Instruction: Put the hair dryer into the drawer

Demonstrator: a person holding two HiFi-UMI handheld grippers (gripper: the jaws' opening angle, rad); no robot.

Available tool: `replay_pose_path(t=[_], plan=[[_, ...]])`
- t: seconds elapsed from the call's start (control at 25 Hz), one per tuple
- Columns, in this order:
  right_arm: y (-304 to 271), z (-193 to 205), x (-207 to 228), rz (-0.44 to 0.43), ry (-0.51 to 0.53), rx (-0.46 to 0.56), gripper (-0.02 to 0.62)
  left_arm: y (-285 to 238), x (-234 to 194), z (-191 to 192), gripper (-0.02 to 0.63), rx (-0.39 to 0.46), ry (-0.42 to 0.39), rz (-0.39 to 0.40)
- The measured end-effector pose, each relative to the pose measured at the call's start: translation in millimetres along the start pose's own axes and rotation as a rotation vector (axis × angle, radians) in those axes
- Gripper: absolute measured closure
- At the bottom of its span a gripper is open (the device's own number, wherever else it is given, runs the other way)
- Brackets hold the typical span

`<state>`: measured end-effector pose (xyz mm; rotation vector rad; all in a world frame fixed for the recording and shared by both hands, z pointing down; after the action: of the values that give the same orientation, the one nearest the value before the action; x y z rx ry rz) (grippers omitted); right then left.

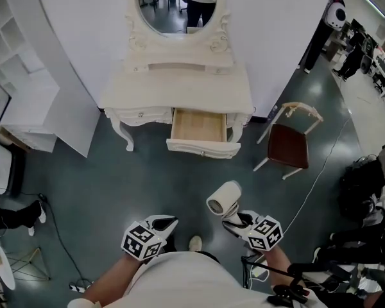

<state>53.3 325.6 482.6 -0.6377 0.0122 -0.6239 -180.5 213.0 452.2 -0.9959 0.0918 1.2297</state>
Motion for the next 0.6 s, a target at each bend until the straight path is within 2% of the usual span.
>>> replay_pose_path(t=[0.32, 0.6], plan=[[-33, -30, 53, 0.022, -0.013, -0.010, 0.426, -31, -58, -58, 0.603, -0.007, 0.006, 0.036], [-64, -80, 102, 0.075, -0.022, -0.024, 0.426, -50, -112, -146, 0.603, -0.001, -0.061, 0.105]])
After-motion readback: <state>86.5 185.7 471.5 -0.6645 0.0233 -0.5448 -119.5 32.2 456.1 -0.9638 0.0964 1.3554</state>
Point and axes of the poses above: the fingertips, and each gripper's own axes: y backward along the fingers, x to its right, z out of its underside, the point moved 7 cm from there along y, backward along the fingers, and after that the axes turned 15 degrees about y, right-handed, at the moved point
